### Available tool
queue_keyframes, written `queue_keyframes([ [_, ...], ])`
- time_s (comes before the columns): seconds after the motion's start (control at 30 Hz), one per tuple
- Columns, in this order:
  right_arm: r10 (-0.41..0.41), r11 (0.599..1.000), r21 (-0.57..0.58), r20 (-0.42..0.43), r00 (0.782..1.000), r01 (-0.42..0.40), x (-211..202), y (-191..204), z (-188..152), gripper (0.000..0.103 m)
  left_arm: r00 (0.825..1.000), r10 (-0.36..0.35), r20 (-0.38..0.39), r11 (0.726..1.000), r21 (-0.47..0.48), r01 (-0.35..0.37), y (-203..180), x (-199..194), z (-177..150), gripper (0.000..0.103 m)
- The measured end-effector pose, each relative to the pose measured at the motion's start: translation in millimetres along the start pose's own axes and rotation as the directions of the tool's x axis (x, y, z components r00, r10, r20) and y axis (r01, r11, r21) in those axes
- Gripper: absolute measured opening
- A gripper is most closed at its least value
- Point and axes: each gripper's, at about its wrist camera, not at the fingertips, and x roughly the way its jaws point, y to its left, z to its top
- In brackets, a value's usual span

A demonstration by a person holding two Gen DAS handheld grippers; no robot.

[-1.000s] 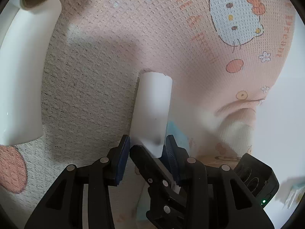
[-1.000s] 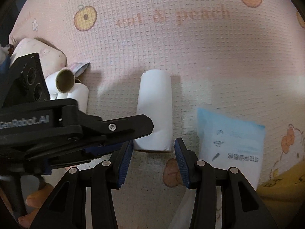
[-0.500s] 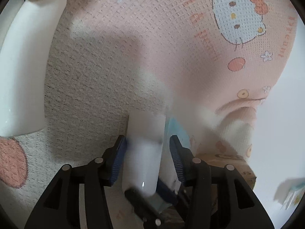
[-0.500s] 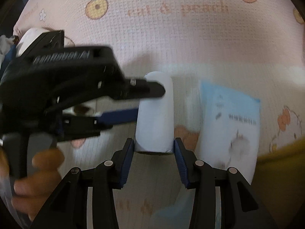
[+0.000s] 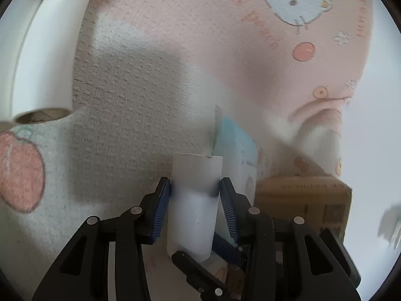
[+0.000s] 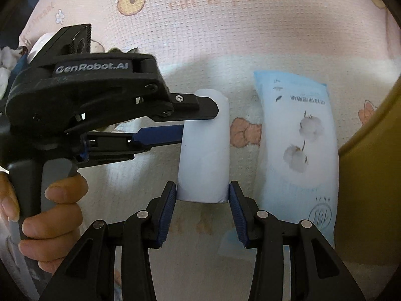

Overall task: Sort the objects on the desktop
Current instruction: 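Close both grippers on the white tube and lift it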

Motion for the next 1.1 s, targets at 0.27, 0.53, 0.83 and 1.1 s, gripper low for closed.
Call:
queue_keyframes([
  [0.27, 0.017, 1.0, -0.011, 0.025, 1.0, -0.017, -16.6, 2.5, 0.4, 0.04, 1.0, -0.006, 0.015, 0.99, 0.14, 0.004, -16.7, -26.8, -30.4, 0.045],
  [0.53, 0.041, 0.999, -0.009, 0.074, 0.996, -0.04, -46.4, 9.7, -7.0, 0.04, 0.997, -0.023, 0.076, 0.966, 0.259, 0.002, -40.3, -44.2, -45.4, 0.045],
  [0.83, 0.0, 0.998, -0.069, 0.165, 0.986, 0.012, -69.4, 40.2, -1.5, 0.04, 0.978, -0.125, 0.165, 0.925, 0.377, 0.054, -54.2, -84.5, -90.1, 0.045],
  [1.1, 0.032, 0.996, -0.086, 0.229, 0.973, -0.013, -89.9, 69.4, -16.8, 0.04, 0.954, -0.113, 0.279, 0.894, 0.447, -0.025, -72.3, -118.8, -125.7, 0.045],
])
